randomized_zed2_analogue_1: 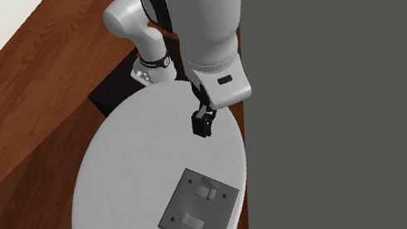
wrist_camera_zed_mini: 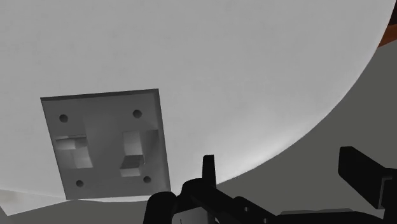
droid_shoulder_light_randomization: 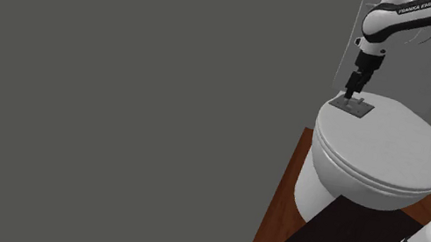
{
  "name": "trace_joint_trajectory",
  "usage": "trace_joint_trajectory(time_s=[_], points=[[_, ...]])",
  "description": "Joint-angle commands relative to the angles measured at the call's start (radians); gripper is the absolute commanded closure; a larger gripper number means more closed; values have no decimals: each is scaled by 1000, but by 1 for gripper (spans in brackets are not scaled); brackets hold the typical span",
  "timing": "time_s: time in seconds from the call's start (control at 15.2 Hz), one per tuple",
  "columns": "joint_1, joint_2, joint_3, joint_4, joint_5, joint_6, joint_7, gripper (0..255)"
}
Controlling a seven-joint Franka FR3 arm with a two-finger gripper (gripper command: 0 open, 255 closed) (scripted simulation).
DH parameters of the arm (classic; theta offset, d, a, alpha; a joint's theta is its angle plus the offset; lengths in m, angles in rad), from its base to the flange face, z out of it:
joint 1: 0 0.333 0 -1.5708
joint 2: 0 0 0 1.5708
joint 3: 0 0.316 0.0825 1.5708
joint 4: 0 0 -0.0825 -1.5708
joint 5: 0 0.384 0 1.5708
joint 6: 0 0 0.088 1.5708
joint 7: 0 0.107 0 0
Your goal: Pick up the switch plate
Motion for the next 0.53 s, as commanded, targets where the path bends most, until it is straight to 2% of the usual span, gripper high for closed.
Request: trace_joint_trajectory(time_s=[0.0,0.46], points=[[-11,69,-26,49,21,19,-46,0],[-75,332,-74,250,137,65,-199,0]])
